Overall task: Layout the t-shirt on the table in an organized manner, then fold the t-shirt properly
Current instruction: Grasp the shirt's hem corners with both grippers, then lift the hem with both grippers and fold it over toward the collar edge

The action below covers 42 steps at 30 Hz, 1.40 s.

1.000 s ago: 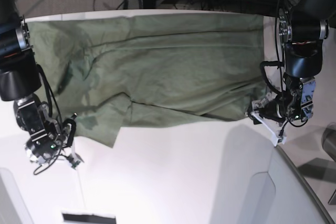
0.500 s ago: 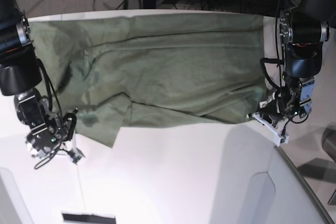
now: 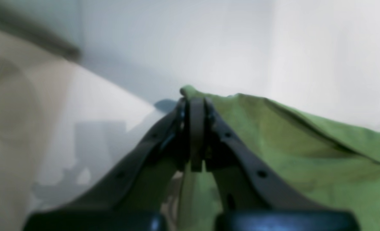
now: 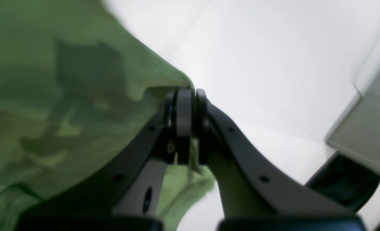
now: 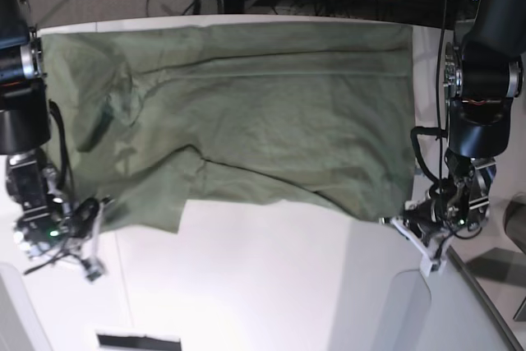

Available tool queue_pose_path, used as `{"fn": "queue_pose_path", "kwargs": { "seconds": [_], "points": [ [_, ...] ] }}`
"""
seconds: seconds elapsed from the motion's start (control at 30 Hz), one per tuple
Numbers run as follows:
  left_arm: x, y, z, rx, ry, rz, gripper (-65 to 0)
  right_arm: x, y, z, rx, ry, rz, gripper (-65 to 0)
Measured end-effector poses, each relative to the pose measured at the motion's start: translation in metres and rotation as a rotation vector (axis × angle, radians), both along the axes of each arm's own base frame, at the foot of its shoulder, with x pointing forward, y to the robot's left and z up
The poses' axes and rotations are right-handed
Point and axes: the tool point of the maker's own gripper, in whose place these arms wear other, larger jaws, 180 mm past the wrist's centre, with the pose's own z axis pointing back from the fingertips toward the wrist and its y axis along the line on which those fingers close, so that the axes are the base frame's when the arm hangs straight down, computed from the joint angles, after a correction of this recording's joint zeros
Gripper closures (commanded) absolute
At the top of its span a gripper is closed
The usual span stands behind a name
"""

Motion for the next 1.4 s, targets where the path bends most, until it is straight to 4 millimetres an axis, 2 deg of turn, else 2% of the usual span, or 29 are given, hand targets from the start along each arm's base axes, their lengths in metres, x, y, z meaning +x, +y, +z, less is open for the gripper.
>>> {"fn": "queue_pose_path", "kwargs": {
  "seconds": [0.1, 0.17, 0.3, 0.5, 0.8, 1.07, 1.23, 1.4],
  "points": [
    [0.012, 0.001, 0.022, 0.017, -0.037, -0.019, 0.0, 0.002, -0.025, 0.009, -0.014, -0.025, -0.043, -0.6],
    [0.017, 0.001, 0.031, 0.024, -0.057, -0.026, 0.0, 0.001, -0.032, 0.01, -0.023, -0.025, -0.05, -0.6],
    [0.013, 0.0, 0.027, 0.028, -0.039, -0.029, 0.0, 0.005, -0.027, 0.007, 0.015, -0.056, -0.034, -0.6],
    [0.011, -0.001, 0.024, 0.025, -0.034, -0.03, 0.0, -0.005, -0.043, -0.011, 0.026, -0.039, -0.051, -0.6],
    [-0.006, 0.02, 0.018, 0.064, -0.019, -0.022, 0.0, 0.0, -0.049, -0.004, 0.034, -0.079, -0.041, -0.5],
    [-0.013, 0.02, 0.01, 0.063, -0.001, -0.023, 0.0, -0.002, -0.055, -0.003, 0.024, -0.075, -0.047, -0.3],
    [-0.012, 0.02, 0.01, 0.063, -0.003, -0.023, 0.0, -0.01, -0.067, -0.007, -0.015, -0.033, -0.116, -0.3],
    [-0.014, 0.02, 0.009, 0.064, -0.001, -0.024, 0.0, -0.014, -0.069, -0.011, -0.02, -0.025, -0.124, -0.6]
  ]
}}
